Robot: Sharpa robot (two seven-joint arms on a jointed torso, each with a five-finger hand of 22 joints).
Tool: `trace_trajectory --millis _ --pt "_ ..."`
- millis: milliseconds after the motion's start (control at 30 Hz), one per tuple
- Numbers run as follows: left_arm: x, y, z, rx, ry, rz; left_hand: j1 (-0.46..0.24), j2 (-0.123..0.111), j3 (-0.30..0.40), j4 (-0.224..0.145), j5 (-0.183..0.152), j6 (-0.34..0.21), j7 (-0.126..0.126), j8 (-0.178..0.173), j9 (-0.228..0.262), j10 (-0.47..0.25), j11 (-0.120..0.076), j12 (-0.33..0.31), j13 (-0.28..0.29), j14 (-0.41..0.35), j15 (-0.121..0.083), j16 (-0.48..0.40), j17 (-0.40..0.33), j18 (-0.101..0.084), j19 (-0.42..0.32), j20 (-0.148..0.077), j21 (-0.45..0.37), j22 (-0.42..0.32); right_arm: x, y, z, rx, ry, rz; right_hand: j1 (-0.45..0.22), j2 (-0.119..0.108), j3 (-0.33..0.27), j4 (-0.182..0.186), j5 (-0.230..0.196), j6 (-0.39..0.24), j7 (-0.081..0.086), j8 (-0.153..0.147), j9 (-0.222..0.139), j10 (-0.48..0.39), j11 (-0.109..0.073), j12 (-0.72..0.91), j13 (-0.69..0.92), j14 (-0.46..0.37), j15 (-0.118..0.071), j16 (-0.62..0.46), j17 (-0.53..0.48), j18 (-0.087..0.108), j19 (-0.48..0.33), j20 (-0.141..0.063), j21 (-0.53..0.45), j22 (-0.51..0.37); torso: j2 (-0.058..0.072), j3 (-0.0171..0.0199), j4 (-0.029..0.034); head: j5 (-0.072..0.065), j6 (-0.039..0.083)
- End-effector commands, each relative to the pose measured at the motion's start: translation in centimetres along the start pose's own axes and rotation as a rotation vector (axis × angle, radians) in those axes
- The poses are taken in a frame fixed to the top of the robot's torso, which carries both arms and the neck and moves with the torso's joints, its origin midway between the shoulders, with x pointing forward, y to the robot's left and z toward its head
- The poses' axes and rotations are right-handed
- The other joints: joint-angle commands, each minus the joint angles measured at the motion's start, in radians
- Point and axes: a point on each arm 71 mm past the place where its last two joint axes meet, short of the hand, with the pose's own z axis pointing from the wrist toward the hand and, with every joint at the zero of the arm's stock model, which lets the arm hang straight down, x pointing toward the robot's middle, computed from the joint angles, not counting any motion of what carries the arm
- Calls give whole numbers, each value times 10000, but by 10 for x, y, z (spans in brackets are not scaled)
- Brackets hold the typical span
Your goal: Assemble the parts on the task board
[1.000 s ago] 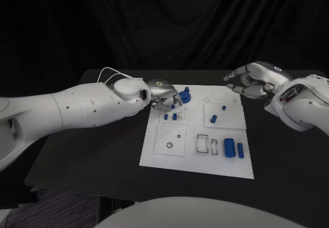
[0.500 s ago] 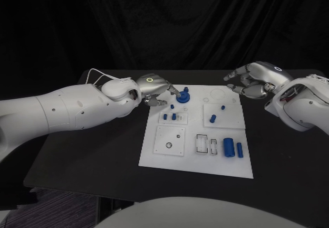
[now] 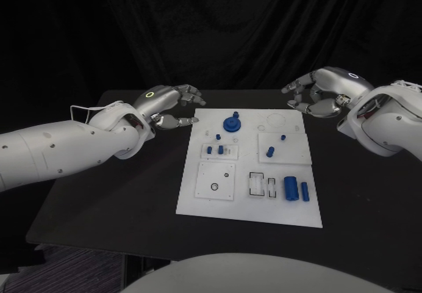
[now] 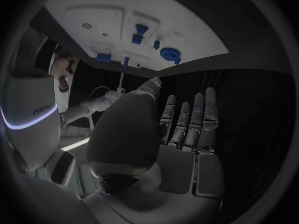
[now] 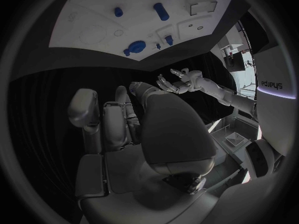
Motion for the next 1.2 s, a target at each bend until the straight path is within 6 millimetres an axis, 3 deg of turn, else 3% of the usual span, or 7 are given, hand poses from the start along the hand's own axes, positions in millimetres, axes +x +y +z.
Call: trace_trajectory --millis 33,400,633,700,933,1100,1200 --pt "-8 8 -6 -883 -895 -5489 -580 641 -329 -9 63 -1806 461 -168 -563 -636 -438 -234 -514 -844 163 -655 -596 -147 -796 148 -879 -656 0 6 4 -210 923 -668 -90 -129 98 -37 -81 -130 -16 -38 0 -529 270 -969 -820 -180 268 -248 -243 133 -243 186 -504 645 0 21 7 20 -1" --pt "-8 31 -15 -1276 -1790 -8827 1260 2040 -1153 -348 2736 -2313 138 -189 -1274 -1642 -877 -970 -2233 -3816 -547 -3382 -2662 474 -2842 51 -1149 -3479 9 7 7 -405 1796 -1836 169 -36 -10 -657 -735 -82 -230 68 70 -1151 806 -3298 -3263 -569 665 -525 -654 245 -520 617 -1199 533 50 -69 23 -57 -1" --pt "-8 48 -13 -1283 -2410 -9399 2492 2459 433 -1350 3788 -1646 253 -128 -1280 -1343 -763 -682 -2273 -3860 -789 -3549 -2679 610 -3181 -136 -1113 -4291 18 1 3 -300 2019 -1861 223 142 -88 -731 -890 -50 -212 95 82 -1163 847 -3477 -3617 -531 703 -428 -601 234 -466 651 -1156 579 151 -277 216 -474 -1" --pt "-9 51 -14 -1212 -2556 -9456 2372 2076 2974 -2094 633 -1273 241 -82 -1246 -1141 -806 -647 -2256 -3768 -766 -3578 -2669 492 -3229 -210 -1104 -4405 20 -1 2 -262 2128 -1851 239 164 -90 -746 -909 -39 -211 102 85 -1137 848 -3483 -3655 -522 703 -413 -594 232 -452 654 -1141 587 187 -368 263 -578 42" --pt "-10 56 -14 -1226 -3038 -10410 -895 1081 2480 40 1432 -1488 239 -132 -1270 -1285 -755 -914 -2275 -3852 -555 -3719 -2684 542 -3244 108 -1166 -4897 27 -6 -3 -191 2373 -1791 -48 235 -510 -573 -1858 41 -256 153 107 -724 797 -3538 -4203 -331 681 -150 -424 161 -160 650 -742 763 263 -614 359 -799 429" --pt "-9 55 -14 -1242 -3069 -11504 -3668 1226 -139 76 -2352 -1929 346 -181 -1302 -1754 -632 -1466 -2326 -4207 -486 -4009 -2740 605 -3843 301 -1237 -5864 31 -8 -7 -113 2510 -1744 -218 248 -964 -373 -2536 195 -312 230 139 -515 775 -3680 -4625 -189 665 2 -330 102 74 631 -448 883 272 -716 396 -897 525" --pt "-8 53 -14 -1130 -2997 -12047 -4452 961 -1043 73 -2462 -2104 438 -190 -1310 -1953 -541 -1714 -2350 -4354 -419 -4126 -2763 625 -4014 384 -1243 -6122 34 -10 -9 -68 2621 -1782 -282 236 -1139 -281 -2754 226 -287 235 141 -448 772 -3738 -4763 -180 662 -2 -353 98 102 632 -448 893 268 -745 400 -953 589"
